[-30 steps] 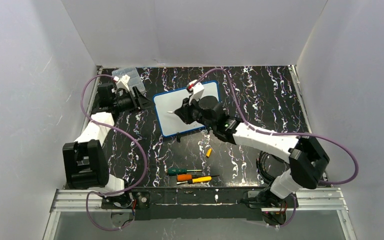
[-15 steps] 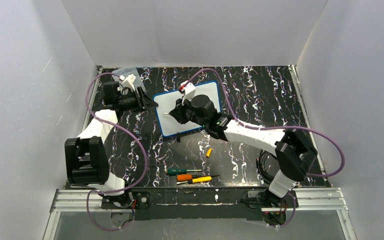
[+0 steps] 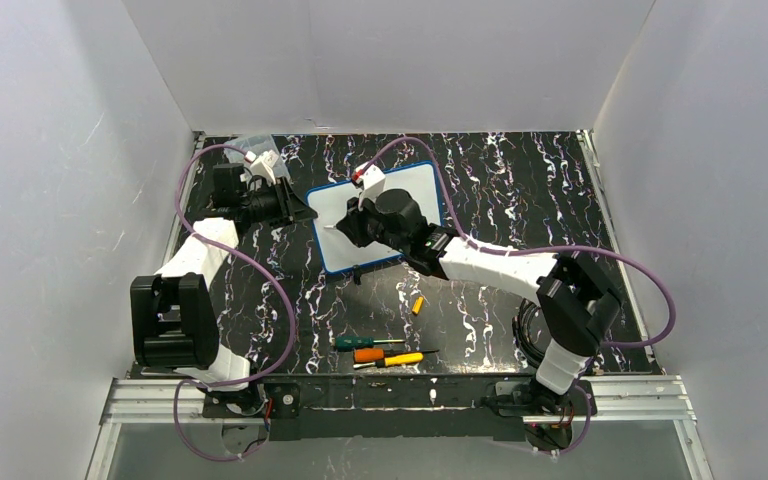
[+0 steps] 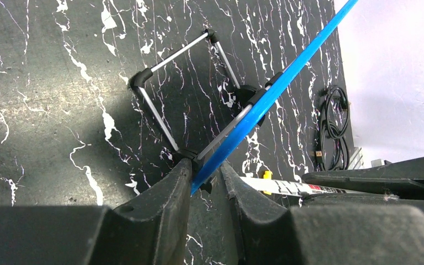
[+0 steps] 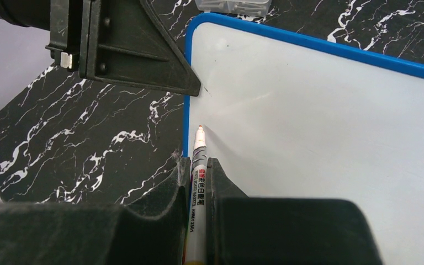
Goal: Write a sentence on the whiteboard
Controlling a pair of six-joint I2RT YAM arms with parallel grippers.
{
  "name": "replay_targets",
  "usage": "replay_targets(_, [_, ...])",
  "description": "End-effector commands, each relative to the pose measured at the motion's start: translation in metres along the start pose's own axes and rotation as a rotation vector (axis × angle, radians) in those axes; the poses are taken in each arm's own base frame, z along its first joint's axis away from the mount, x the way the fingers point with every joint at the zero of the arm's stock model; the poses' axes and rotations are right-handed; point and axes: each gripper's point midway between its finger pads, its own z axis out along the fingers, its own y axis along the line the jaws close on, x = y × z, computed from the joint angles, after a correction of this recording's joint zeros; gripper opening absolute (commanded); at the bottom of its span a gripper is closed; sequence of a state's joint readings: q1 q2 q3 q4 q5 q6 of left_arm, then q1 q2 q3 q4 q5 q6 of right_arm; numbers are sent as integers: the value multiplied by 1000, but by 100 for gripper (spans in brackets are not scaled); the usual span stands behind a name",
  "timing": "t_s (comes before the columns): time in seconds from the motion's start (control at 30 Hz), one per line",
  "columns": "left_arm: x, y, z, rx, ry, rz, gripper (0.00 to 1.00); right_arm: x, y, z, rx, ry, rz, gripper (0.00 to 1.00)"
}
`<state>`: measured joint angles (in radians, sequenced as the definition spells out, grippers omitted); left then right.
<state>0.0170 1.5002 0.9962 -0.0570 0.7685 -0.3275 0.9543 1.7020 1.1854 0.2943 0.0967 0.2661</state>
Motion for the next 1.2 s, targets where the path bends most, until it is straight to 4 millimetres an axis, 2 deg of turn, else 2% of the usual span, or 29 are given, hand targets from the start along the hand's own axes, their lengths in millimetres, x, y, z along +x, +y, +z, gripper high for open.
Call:
replay_targets(0.0, [-8,-5,-3,0,-6,41,22,-36,9,5,-11,-100,-18,1])
replay_targets(0.27, [-7,-3,-4,-14,-3,58,15,-31,7,9,0,-91,-25,1])
replay_targets(0.33, [-1,-11,1,2,20,77,13,-30,7,10,2,-89,-26,1])
replay_targets(0.47, [1,-11,1,-8,23,91,11,-27,6,12,6,-83,-27,1])
replay_targets(1.17, [1,-8,-2,-49,17,132,1,-21,-4,14,59,-79,-41,1])
